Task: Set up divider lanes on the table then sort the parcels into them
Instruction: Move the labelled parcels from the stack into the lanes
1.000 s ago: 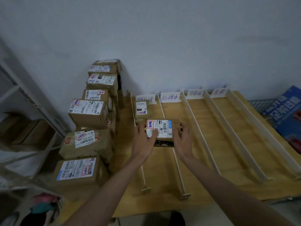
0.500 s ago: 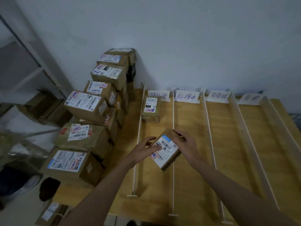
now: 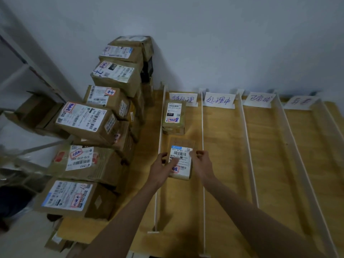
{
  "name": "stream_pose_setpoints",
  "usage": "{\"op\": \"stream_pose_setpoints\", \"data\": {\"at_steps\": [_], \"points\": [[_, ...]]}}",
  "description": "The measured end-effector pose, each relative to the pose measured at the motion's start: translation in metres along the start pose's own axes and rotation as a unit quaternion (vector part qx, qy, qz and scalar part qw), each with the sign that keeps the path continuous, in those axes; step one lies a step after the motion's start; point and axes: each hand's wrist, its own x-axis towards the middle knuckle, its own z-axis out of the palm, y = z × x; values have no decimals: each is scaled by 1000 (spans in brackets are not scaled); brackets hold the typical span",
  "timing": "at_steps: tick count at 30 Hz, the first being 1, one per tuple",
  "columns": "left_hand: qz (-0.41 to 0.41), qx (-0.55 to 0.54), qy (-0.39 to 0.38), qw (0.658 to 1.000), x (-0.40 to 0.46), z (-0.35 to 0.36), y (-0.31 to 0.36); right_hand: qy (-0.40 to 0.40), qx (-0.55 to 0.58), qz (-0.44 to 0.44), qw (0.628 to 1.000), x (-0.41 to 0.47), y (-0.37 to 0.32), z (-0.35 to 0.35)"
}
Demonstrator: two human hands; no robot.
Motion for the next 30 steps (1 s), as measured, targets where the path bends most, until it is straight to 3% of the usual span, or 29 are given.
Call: {"op": "stream_pose_setpoints", "data": {"at_steps": [3, 11, 19, 30], "points": [[-18, 17, 2, 1000, 21, 4, -5, 0, 0, 41, 999, 10, 12, 14], [-40, 89, 21, 995, 93, 4, -46, -2, -35, 48, 998, 39, 8, 33], [-26, 212, 45, 976, 117, 1, -13, -17, -56, 56, 997, 75, 7, 53], [-33, 304, 72, 949, 158, -4, -24, -39, -114, 57, 991, 126, 45, 83]]}}
